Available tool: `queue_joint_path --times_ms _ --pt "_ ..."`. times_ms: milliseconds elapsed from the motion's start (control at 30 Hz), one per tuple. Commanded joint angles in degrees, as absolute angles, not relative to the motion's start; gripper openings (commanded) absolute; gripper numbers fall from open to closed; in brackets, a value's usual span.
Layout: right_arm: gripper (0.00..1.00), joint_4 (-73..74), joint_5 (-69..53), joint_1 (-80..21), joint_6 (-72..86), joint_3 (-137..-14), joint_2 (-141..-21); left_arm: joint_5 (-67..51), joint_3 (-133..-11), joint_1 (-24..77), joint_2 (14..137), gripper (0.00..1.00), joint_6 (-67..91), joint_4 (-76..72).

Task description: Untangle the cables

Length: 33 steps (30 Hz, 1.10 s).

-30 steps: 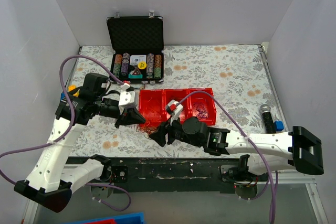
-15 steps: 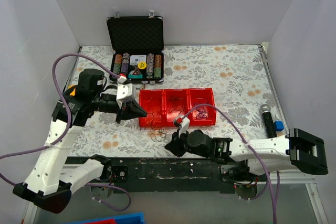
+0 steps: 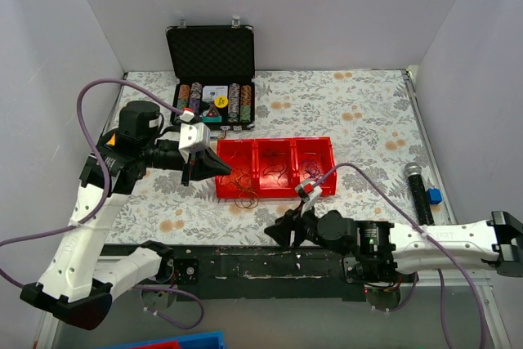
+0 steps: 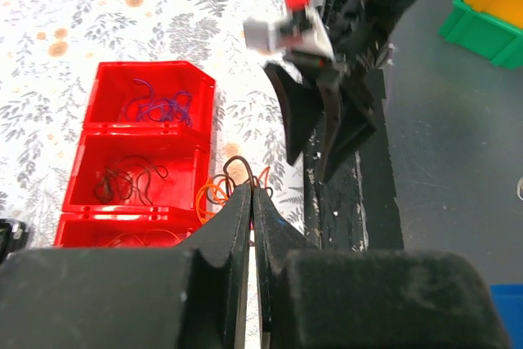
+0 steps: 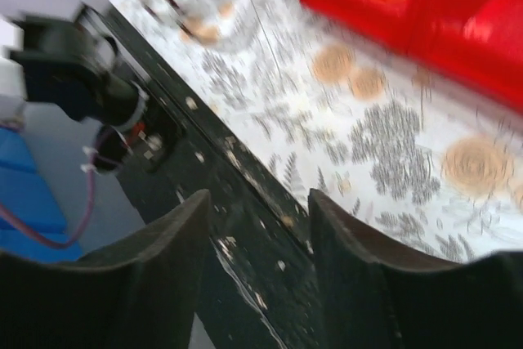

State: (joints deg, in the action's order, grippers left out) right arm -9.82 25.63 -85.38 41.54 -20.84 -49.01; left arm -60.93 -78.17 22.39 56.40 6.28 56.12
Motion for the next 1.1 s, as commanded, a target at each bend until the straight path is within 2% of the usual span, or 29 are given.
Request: queue_joint_path --times_ms 0,333,600,833,1067 --pt "0.62 -9.8 31.2 -85.7 34.2 -29.2 -43.9 -66.2 -80.1 22.8 56.0 0.0 -3.2 64.4" --pt "0.7 -8.0 30.9 -85.6 21.2 -42.1 -46.5 -71.4 -81.2 23.0 57.9 0.0 -15.2 75.1" --pt "0.75 -5.5 21.2 -84.2 17.1 -45.8 -49.6 -71.5 -81.3 23.3 57.4 0.0 -15.2 74.8" --pt "0.75 -4.9 21.1 -82.6 16.4 -44.9 -48.2 -72.5 -81.1 23.6 57.0 0.0 -15.2 74.7" --pt "0.71 -3.9 19.1 -80.7 15.5 -47.6 -53.5 -73.6 -82.3 23.9 57.1 0.0 -14.9 74.8"
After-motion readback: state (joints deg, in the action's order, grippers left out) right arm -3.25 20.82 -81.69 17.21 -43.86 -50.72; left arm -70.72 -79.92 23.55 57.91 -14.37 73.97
